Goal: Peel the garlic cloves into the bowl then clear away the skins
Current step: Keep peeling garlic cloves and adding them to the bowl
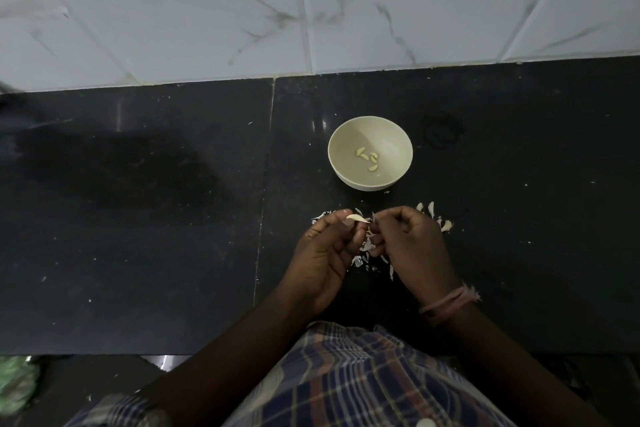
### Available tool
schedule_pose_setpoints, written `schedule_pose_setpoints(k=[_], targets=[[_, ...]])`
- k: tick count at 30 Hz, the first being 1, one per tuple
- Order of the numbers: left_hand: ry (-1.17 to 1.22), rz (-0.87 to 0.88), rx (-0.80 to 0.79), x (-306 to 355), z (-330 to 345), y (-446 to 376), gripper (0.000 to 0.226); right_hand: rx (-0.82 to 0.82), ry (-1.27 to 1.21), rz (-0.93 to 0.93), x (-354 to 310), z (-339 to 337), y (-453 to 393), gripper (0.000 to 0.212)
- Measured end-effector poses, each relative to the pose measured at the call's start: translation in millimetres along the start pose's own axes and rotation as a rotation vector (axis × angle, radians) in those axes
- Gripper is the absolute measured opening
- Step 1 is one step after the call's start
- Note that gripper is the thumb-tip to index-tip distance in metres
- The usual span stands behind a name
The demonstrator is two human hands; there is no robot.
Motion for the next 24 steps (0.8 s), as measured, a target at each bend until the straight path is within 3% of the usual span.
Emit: schedule_pose_setpoints(k=[3, 5, 8, 14, 20, 24], targets=[[-0.015, 0.044, 0.02, 1.8, -3.1, -1.7, 0.019, 0.02, 0.119, -0.062, -5.3, -1.0, 2.2, 0.02], [-0.037, 0.07, 0.035, 2.9, -4.8, -2.0, 0.015, 0.025, 0.082, -0.091, -7.8, 0.2, 4.0, 0.006], [-0.065, 0.1, 0.056, 6.2, -6.8, -1.4, 0.015, 0.013, 0.056, -0.124, -8.0, 1.9, 4.2, 0.018], [-0.107, 0.083, 0.021, 3.4, -3.0, -1.3, 0.014, -0.012, 0.03, -0.118, -10.4, 7.4, 8.2, 0.006], [-0.42, 0.157, 0.017, 7.9, -3.7, 0.0, 0.01, -0.001, 0.093, -0.084, -6.8, 3.3, 3.5, 0.008], [-0.46, 0.152, 0.003, 7.5, -3.1, -2.3, 0.016, -0.018, 0.047, -0.04, -4.5, 3.5, 2.1, 0.011]])
Point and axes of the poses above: each hand's wrist, its own y-axis away from the middle knuckle, its own z-axis out of the palm, x = y × z, the point moved 6 cm from there along -y, towards the middle knuckle, and after that the axes turned 5 degrees about -x, right-handed, at the moved point
